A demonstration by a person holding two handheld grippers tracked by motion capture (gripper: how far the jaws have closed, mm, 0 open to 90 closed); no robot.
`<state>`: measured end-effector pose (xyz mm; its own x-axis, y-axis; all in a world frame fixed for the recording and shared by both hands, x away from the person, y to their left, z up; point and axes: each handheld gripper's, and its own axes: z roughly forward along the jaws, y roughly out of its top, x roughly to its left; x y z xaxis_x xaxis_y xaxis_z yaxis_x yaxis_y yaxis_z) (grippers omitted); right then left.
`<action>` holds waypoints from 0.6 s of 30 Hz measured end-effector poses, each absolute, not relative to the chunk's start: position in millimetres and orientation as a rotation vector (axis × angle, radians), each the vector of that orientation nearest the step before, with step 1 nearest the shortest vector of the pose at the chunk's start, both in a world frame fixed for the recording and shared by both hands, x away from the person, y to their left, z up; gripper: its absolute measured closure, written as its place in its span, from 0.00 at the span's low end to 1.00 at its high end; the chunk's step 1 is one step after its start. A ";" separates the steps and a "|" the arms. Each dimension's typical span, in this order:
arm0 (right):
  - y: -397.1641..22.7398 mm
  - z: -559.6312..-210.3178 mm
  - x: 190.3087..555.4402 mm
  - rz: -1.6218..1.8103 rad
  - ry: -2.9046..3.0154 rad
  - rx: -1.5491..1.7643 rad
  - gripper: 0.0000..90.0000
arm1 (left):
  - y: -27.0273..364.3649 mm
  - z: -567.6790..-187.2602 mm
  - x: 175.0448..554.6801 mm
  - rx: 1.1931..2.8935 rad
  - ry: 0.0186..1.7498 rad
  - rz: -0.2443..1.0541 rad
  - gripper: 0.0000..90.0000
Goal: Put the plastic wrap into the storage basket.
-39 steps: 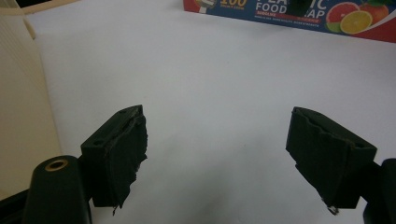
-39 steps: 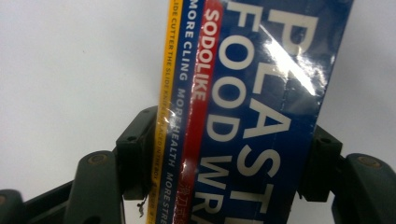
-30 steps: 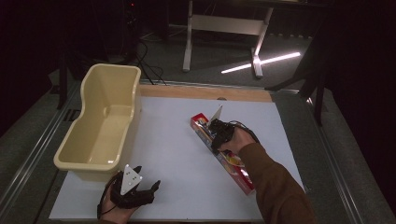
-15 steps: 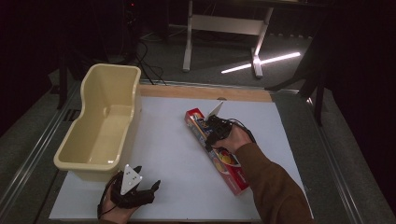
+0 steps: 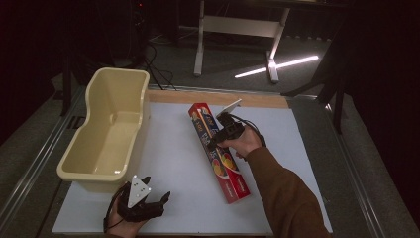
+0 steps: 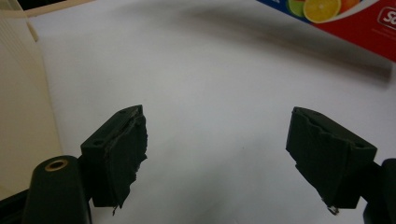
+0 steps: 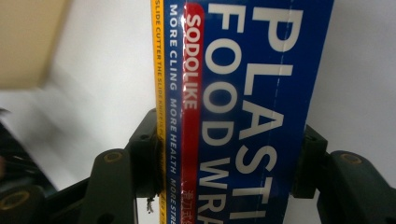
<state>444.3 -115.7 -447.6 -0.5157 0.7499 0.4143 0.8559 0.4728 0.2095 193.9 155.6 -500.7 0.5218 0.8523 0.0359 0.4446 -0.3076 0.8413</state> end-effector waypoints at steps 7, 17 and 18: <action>-117.7 -442.7 450.9 -0.726 -2.280 -1.420 0.47 | 154.5 -500.2 192.8 1.934 1.055 0.626 0.23; -107.8 -429.8 456.5 -0.866 -2.147 -1.440 0.47 | 151.6 -500.1 190.8 1.934 1.044 0.622 0.23; -106.1 -428.0 457.1 -0.879 -2.137 -1.435 0.47 | 151.4 -500.1 190.7 1.935 1.043 0.621 0.22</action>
